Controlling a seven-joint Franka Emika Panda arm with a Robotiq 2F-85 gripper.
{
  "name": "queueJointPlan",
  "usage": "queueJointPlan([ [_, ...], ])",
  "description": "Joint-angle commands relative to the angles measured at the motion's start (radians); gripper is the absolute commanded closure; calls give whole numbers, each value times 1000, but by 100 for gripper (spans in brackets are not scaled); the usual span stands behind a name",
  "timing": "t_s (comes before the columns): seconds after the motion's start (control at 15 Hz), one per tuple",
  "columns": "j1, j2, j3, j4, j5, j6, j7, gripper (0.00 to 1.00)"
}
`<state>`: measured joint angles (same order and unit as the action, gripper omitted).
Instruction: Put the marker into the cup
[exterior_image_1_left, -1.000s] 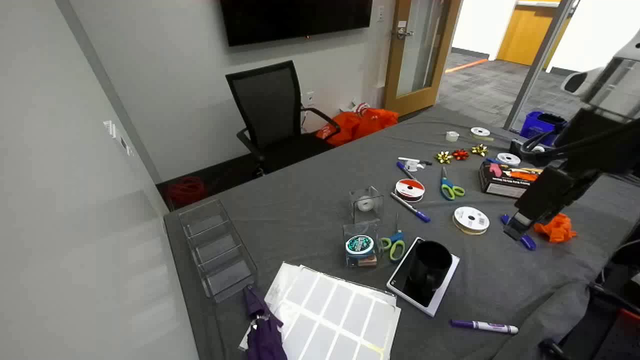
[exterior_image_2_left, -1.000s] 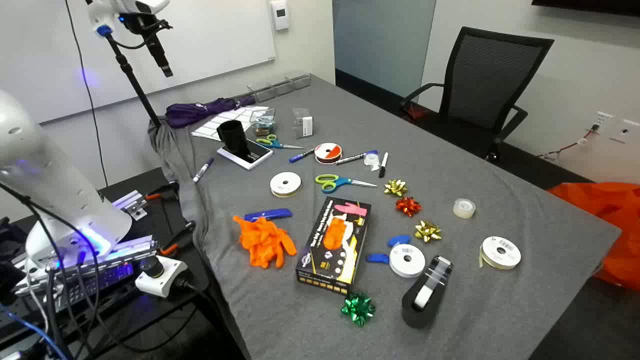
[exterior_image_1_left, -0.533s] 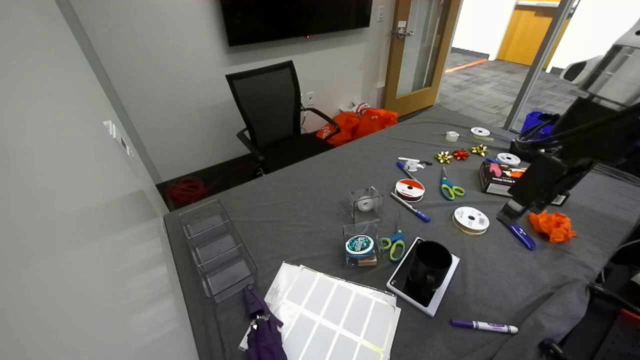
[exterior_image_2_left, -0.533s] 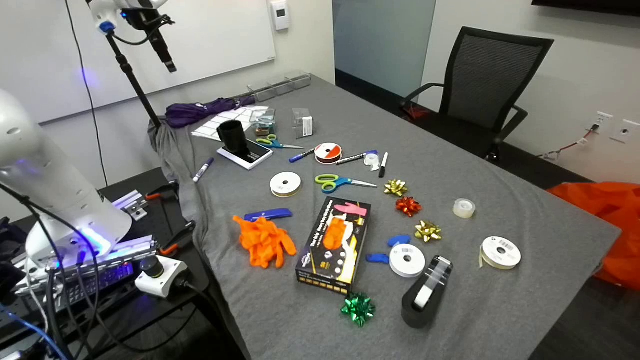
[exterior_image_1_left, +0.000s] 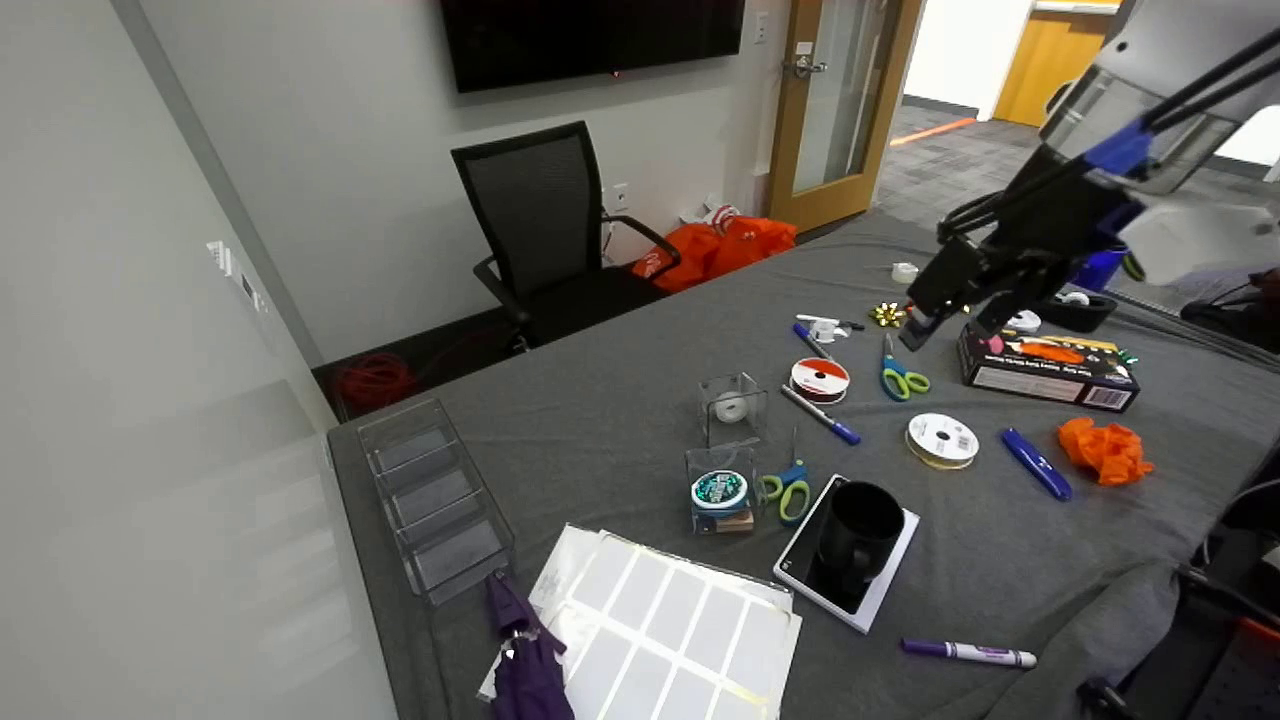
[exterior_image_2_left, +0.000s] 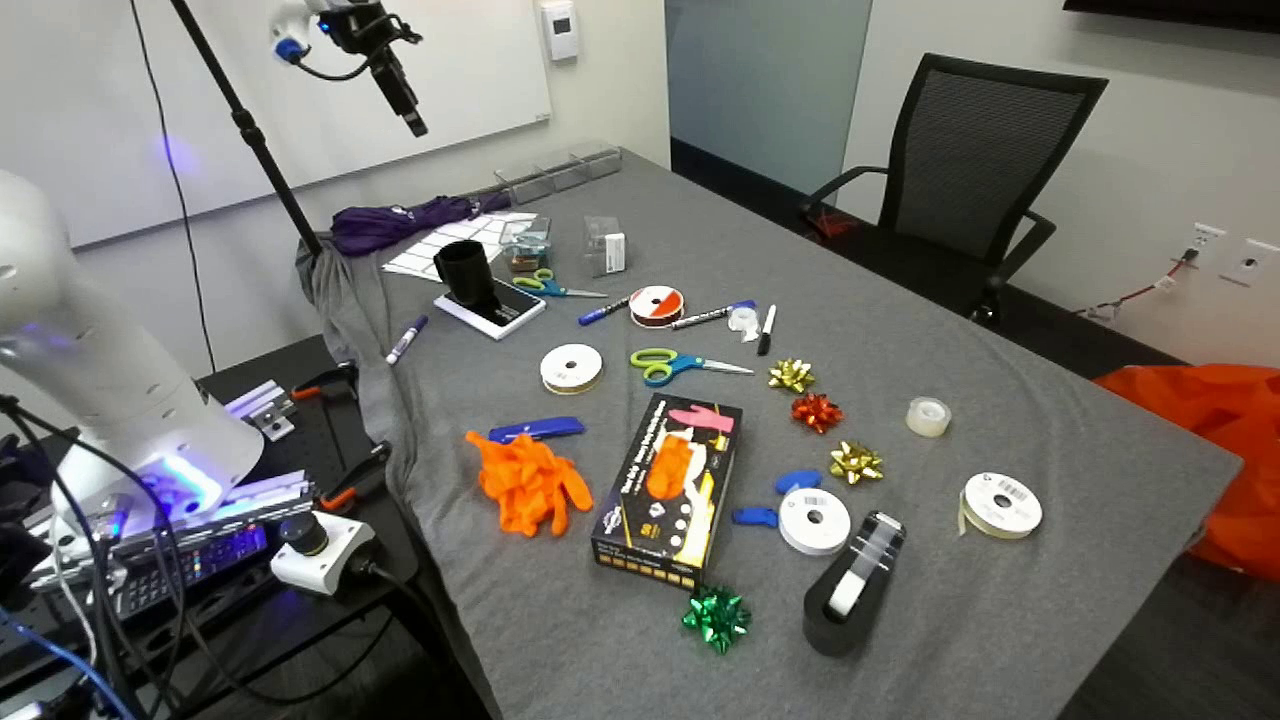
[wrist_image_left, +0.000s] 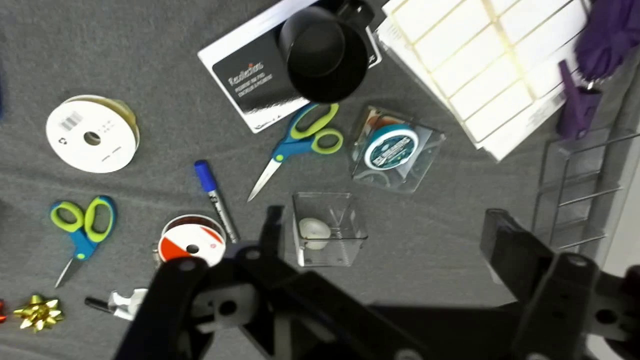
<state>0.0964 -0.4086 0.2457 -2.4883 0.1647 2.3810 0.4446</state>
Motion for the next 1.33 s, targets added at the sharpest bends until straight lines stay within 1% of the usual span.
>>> queueJointPlan([
  [0.0,-65,171,3,129,-112,3,51,0],
  [0.27,-64,305,-37,253,-169,-58,43,0],
  [0.4,-53,365,-65,314,-157,-84,11,0],
  [0.6,-49,447,-103,419,-143,-161,-78,0],
  [0.67,-50,467,-114,450,-150,-191,-111,0],
  [0.73,-49,478,-124,470,-191,-219,-110,0],
  [0.8,-37,429,-123,395,-157,-150,-76,0],
  [1.0,-38,465,-138,447,-173,-189,-97,0],
  [1.2,-35,468,-138,451,-174,-191,-98,0],
  [1.27,-37,472,-139,450,-181,-196,-126,0],
])
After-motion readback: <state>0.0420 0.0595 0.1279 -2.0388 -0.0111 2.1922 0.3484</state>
